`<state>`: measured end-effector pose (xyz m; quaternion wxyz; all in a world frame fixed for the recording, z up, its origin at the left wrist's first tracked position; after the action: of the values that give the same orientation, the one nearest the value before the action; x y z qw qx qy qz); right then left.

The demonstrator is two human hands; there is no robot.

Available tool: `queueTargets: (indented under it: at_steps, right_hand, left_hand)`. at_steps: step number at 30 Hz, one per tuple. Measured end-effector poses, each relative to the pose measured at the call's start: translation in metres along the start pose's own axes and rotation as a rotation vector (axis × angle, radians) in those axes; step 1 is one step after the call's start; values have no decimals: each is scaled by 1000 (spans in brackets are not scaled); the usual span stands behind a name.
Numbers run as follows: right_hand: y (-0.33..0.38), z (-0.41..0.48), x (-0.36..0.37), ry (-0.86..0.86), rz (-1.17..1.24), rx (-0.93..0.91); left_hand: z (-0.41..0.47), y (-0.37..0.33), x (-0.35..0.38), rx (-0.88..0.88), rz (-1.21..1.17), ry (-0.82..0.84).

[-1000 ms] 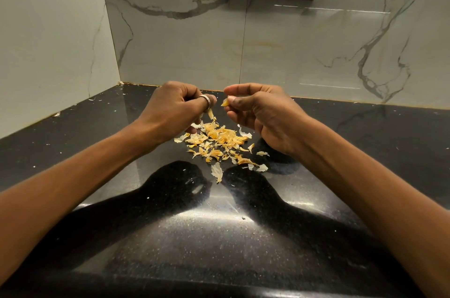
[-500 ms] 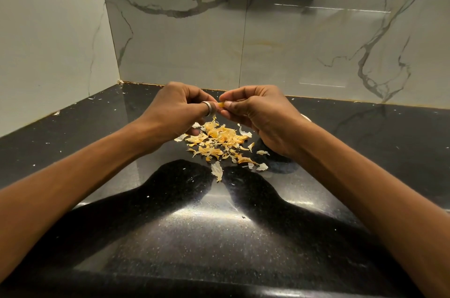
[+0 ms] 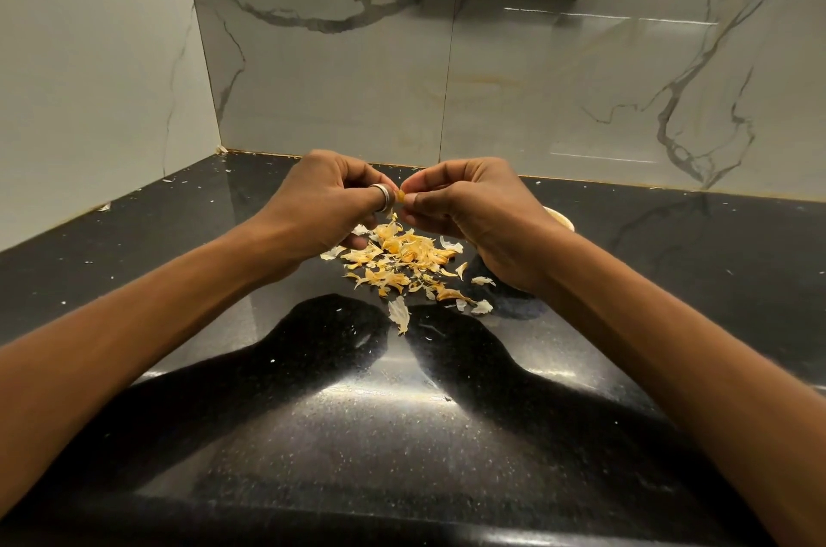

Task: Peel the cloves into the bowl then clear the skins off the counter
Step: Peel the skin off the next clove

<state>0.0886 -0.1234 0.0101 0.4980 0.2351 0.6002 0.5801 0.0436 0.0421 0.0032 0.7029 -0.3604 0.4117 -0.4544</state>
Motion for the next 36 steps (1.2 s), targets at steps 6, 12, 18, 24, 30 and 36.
queueTargets:
  at_steps: [6, 12, 18, 24, 30, 36]
  right_hand:
    - [1, -1, -2, -10, 5, 15]
    - [2, -1, -5, -24, 3, 13]
    - [4, 1, -7, 1, -3, 17]
    - [7, 4, -17, -57, -133, -3]
    - [11, 5, -25, -72, -180, -18]
    - [11, 6, -29, -66, -184, -21]
  left_hand:
    - [1, 2, 0, -18, 12, -6]
    - [2, 3, -2, -19, 56, -11]
    - [2, 6, -2, -7, 145, -29]
    - [2, 6, -1, 13, 194, -23]
    - [1, 3, -2, 23, 217, 28]
    - [1, 3, -4, 40, 238, 75]
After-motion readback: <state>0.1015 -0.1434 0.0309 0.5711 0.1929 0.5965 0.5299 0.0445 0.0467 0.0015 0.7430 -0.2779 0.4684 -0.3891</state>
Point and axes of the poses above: each hand's wrist, its own z-axis towards the middle knuckle, its own x-axis out of the palm, y = z × x, the point moved 2 cm from there along z, towards the middle knuckle, and after that the axes turned 12 degrees about -z, right-handed, at the moved point
